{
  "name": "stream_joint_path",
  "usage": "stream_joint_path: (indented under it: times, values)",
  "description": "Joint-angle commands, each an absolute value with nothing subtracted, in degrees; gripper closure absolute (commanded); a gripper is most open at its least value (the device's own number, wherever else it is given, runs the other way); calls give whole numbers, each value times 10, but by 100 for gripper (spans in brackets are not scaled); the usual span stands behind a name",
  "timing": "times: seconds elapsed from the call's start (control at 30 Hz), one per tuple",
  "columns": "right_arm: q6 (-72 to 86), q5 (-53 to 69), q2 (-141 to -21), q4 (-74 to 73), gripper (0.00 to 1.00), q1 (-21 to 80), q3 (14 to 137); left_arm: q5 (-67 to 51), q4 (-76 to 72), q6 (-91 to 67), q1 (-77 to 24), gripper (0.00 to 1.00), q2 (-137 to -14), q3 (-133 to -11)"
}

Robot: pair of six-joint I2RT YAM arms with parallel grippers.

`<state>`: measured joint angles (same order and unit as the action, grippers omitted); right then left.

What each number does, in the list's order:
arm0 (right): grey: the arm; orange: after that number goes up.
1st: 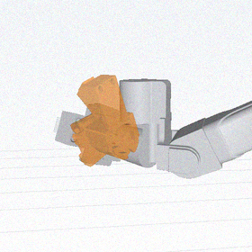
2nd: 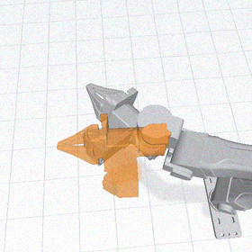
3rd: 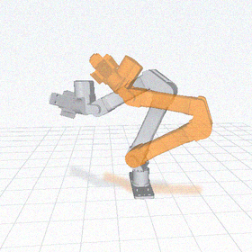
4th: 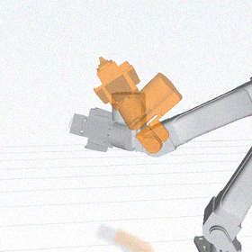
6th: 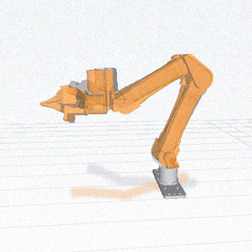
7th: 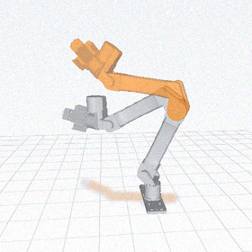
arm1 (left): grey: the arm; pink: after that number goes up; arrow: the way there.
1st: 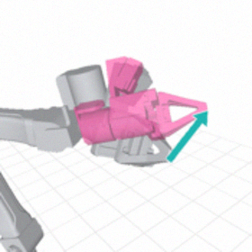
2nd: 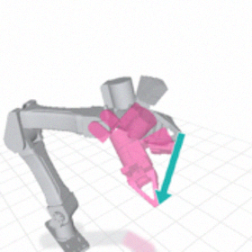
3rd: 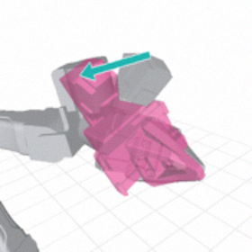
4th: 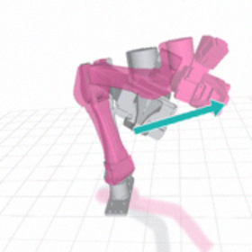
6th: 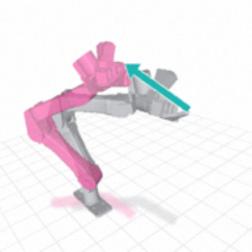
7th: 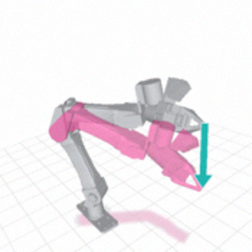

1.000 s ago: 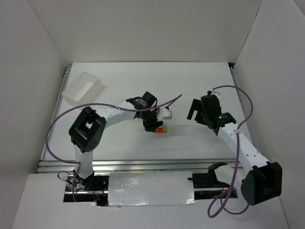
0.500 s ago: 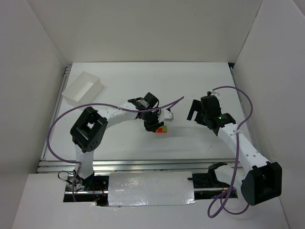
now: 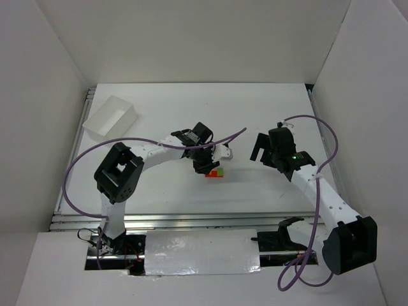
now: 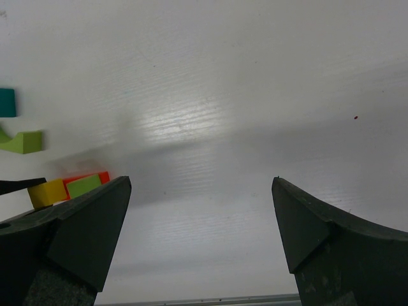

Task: Build the wood block tower

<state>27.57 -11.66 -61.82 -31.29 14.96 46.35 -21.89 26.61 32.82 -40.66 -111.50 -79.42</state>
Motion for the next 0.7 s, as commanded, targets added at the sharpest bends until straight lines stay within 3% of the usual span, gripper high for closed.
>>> stream_joint_path:
  times: [0.0,0.67]
  values:
    - [273,-125,-605,-294,0,146,462,-234,269,338,-409,58,-1124,-816]
    - [268,-116,-612,-292,0,147,465,-222,267,330,-410,58,-1129,-810]
